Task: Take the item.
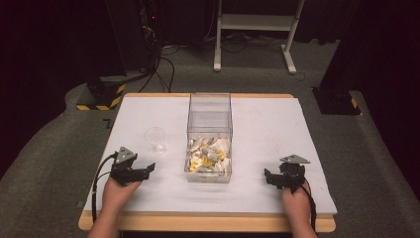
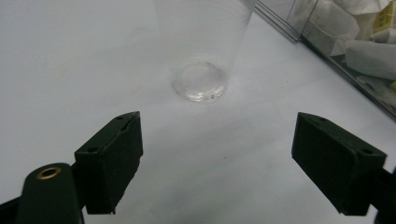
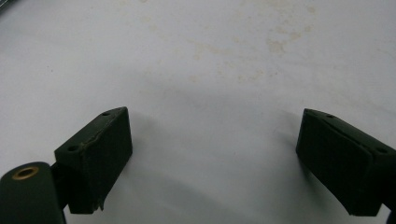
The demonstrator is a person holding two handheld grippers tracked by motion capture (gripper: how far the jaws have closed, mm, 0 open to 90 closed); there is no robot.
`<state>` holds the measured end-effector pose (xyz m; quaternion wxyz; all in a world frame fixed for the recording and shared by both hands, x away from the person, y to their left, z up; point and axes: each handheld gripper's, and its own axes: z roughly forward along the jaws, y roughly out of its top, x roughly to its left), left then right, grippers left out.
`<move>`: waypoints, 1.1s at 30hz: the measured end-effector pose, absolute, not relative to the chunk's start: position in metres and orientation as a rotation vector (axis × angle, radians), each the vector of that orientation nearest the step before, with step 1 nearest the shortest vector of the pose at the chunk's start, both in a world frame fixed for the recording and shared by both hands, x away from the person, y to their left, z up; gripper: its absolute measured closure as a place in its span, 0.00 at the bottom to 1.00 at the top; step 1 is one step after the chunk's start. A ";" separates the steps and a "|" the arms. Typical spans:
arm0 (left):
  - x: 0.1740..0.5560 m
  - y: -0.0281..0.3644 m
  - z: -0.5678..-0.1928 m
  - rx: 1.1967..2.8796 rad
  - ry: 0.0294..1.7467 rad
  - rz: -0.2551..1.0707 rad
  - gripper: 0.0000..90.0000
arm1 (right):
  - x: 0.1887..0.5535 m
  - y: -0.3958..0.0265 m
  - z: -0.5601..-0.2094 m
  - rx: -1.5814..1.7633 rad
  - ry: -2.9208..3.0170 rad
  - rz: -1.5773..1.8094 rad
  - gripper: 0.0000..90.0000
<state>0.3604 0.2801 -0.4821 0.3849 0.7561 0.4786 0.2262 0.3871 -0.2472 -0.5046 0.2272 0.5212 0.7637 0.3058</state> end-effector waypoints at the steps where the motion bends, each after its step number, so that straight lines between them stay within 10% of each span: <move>1: 0.360 0.278 -0.482 1.928 1.217 0.572 0.19 | 0.387 -0.247 -0.505 1.436 2.104 0.843 0.11; 33: 0.352 0.242 -0.465 1.913 1.088 0.542 0.20 | 0.387 -0.247 -0.505 1.436 2.104 0.842 0.12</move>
